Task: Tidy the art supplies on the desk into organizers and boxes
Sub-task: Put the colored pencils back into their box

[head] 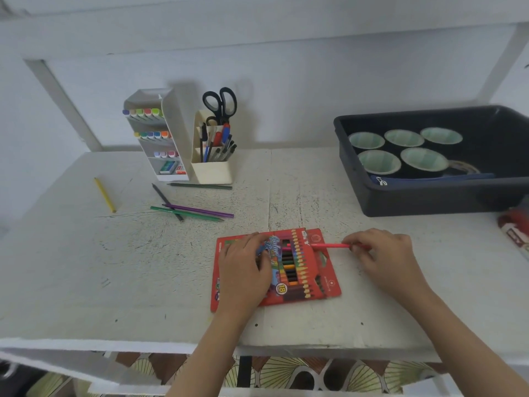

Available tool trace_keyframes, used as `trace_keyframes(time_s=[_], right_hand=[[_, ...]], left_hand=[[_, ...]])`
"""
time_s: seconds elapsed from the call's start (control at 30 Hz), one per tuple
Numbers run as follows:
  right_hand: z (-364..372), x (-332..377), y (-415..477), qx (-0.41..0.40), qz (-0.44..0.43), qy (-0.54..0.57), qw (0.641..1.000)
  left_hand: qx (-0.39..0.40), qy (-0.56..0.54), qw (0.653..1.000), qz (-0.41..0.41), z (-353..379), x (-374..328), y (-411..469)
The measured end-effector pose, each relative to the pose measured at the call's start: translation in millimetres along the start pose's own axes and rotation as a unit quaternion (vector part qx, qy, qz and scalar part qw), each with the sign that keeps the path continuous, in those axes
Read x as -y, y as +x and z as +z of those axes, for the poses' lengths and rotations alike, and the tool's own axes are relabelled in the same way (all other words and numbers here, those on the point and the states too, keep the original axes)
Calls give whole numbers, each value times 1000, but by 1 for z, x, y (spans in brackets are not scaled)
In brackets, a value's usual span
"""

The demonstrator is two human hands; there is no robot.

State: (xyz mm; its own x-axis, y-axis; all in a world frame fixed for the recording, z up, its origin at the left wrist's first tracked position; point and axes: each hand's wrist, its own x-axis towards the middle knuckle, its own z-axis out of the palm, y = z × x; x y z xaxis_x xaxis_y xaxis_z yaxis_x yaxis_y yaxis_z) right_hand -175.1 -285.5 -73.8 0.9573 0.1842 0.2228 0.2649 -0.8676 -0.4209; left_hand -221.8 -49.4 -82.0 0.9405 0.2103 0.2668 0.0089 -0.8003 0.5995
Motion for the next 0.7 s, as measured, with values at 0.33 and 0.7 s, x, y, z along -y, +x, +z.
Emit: trace_keyframes(time_s=[0.33, 0.7], right_hand=[[26, 25, 23, 33, -60, 31, 997], [31, 27, 23, 36, -37, -1, 999]], left_hand=[[3, 32, 999, 15, -1, -1, -4], [31, 77, 994, 69, 4, 0, -4]])
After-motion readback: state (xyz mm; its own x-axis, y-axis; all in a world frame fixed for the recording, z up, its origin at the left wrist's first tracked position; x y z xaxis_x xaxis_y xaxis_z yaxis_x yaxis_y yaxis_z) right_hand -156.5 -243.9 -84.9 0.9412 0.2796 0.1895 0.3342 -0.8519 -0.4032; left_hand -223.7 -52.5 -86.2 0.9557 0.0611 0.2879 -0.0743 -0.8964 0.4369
